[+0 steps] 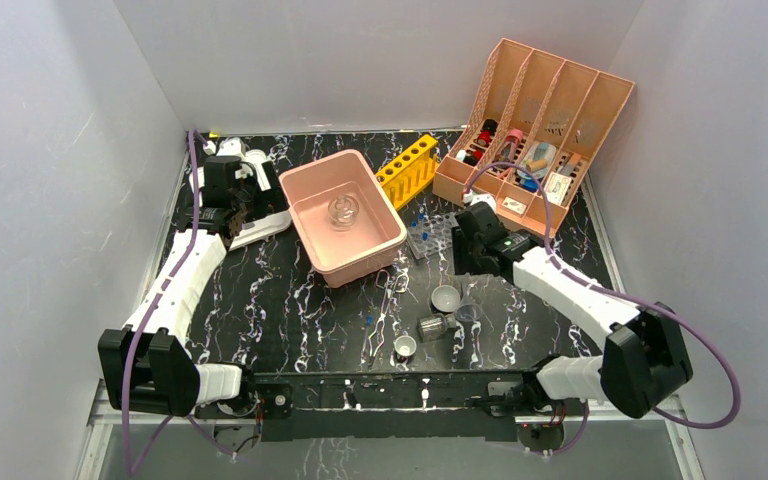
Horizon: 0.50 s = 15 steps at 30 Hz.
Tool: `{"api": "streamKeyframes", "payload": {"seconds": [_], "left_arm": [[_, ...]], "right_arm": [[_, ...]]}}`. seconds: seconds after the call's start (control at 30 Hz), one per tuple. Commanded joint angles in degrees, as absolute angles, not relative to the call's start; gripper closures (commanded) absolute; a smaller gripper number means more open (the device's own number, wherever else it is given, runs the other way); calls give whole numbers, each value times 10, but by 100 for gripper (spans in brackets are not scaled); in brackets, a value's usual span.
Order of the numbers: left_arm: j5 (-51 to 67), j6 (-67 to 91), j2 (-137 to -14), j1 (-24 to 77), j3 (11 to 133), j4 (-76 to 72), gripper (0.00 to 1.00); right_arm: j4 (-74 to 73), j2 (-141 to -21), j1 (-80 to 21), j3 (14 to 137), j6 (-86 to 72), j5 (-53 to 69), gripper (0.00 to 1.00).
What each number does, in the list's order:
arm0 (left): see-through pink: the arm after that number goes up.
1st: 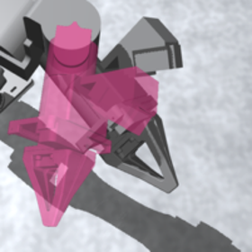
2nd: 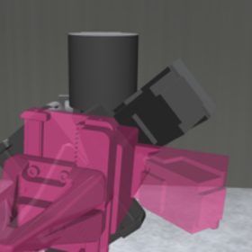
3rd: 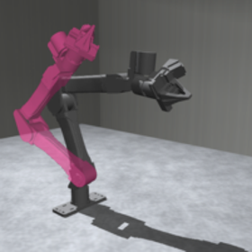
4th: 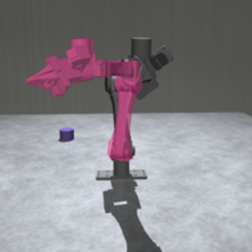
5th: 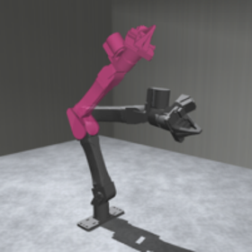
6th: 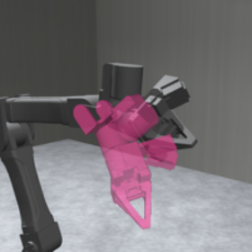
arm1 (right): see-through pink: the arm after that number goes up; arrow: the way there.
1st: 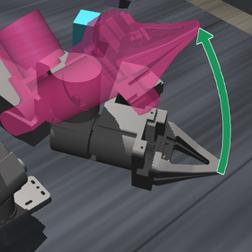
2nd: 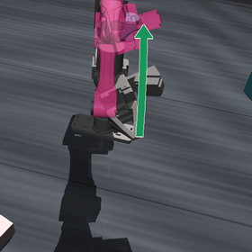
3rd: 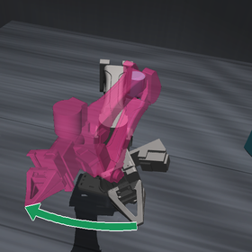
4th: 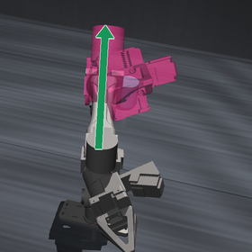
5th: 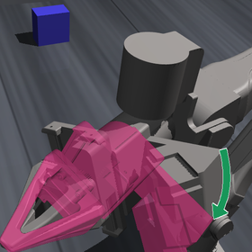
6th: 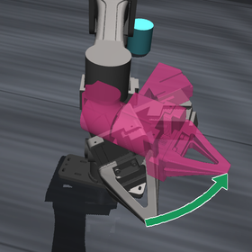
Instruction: Organize the chemistry lab equipment
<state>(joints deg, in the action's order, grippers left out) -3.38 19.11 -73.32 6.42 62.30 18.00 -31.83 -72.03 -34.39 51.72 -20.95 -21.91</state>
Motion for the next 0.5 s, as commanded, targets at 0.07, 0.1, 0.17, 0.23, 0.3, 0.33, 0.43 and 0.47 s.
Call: {"api": "streamKeyframes", "payload": {"seconds": [0.07, 0.1, 0.17, 0.23, 0.3, 0.33, 0.43, 0.47], "left_arm": [[-33, 191, -728, 67, 635, 178, 2], [-33, 190, -728, 68, 635, 178, 2], [-33, 190, -730, 68, 636, 178, 2], [-33, 190, -731, 69, 636, 178, 2], [-33, 190, -731, 69, 636, 178, 2], [-33, 190, -731, 69, 636, 178, 2], [-34, 189, -731, 70, 636, 179, 2], [-34, 188, -731, 69, 635, 179, 2]], "right_arm": [[-253, -757, -336, 485, -221, -135, 45], [-247, -759, -336, 482, -220, -130, 47], [-237, -764, -337, 477, -214, -123, 51], [-230, -770, -337, 475, -205, -112, 55], [-221, -775, -337, 471, -196, -92, 58], [-216, -779, -337, 466, -195, -84, 60], [-199, -783, -337, 451, -192, -59, 57], [-197, -785, -337, 448, -192, -55, 55]]}}
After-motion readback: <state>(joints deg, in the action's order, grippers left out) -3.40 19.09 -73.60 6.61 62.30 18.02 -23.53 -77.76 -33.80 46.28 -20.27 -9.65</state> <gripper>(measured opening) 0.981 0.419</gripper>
